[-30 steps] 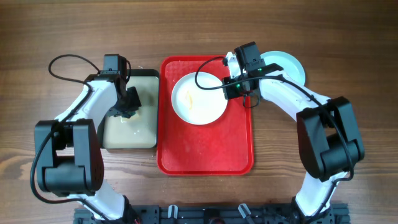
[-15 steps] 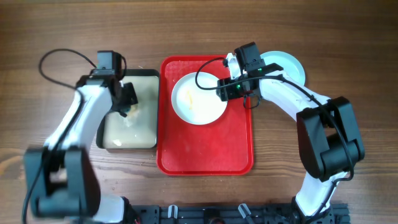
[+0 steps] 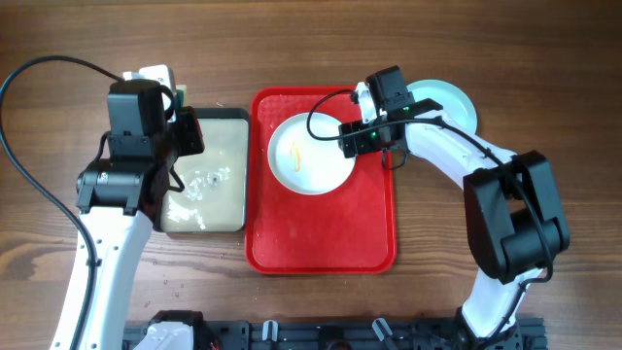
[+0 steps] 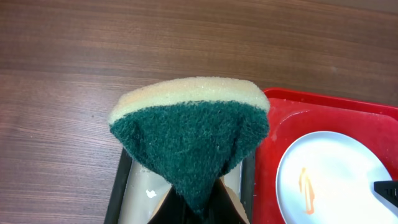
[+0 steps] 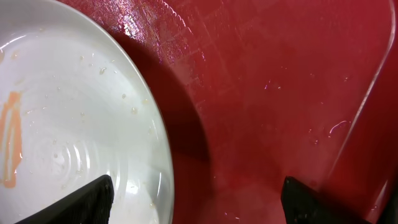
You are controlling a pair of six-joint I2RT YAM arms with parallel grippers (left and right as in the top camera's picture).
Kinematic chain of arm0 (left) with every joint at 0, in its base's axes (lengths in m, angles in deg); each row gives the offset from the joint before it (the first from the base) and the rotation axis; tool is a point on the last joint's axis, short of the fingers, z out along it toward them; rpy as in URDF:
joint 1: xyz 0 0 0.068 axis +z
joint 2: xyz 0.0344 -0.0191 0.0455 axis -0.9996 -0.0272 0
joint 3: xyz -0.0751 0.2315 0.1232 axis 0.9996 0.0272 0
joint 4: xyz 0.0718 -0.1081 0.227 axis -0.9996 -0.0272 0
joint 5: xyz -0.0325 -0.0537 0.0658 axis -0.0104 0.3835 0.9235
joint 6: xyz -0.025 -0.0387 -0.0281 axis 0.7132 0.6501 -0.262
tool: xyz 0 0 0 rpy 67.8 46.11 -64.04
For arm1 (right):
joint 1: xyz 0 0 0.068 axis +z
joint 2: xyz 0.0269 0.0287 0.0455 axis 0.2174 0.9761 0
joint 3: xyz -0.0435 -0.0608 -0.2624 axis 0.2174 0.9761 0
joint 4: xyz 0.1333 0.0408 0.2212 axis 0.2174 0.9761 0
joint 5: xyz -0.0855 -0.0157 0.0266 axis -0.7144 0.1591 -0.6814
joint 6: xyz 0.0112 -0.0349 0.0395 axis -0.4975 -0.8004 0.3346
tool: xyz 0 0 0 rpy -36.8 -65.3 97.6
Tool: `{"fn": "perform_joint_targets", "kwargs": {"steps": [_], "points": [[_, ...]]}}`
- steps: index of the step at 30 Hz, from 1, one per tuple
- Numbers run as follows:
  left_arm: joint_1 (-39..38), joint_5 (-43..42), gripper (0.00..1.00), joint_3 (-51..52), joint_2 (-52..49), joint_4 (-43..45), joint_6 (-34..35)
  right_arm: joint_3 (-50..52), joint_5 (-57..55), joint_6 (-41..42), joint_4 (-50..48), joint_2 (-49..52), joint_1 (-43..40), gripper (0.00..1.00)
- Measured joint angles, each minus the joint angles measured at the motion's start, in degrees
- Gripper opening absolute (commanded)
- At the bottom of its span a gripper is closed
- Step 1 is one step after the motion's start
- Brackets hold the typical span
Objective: Clean dirty plates on tray and stack at the side
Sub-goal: 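Lift the sponge with the left gripper and move it toward the plate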
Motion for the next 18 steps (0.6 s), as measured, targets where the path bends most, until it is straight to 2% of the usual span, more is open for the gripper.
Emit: {"fn": "perform_joint_targets", "kwargs": {"steps": [5, 7, 10, 11, 12, 18], "points": [[0.0, 0.0, 0.04, 0.0, -0.2, 0.2, -0.2, 0.0, 0.0, 0.0, 0.0, 0.0, 0.0, 0.88], [0.0, 0.0, 0.04, 0.0, -0.9, 0.2, -0.2, 0.0, 0.0, 0.0, 0.0, 0.0, 0.0, 0.79], [0.0, 0.0, 0.04, 0.0, -2.2, 0.1, -0.2, 0.0, 0.0, 0.1, 0.0, 0.0, 0.0, 0.22], [0.0, 0.0, 0.04, 0.0, -2.5, 0.1, -0.2, 0.0, 0.0, -0.1, 0.0, 0.0, 0.0, 0.11], [0.0, 0.0, 0.04, 0.0, -2.8, 0.1, -0.2, 0.0, -0.1, -0.1, 0.0, 0.0, 0.0, 0.04], [0.0, 0.0, 0.04, 0.0, -3.2, 0.1, -0.2, 0.0, 0.0, 0.0, -0.2, 0.0, 0.0, 0.04]]}}
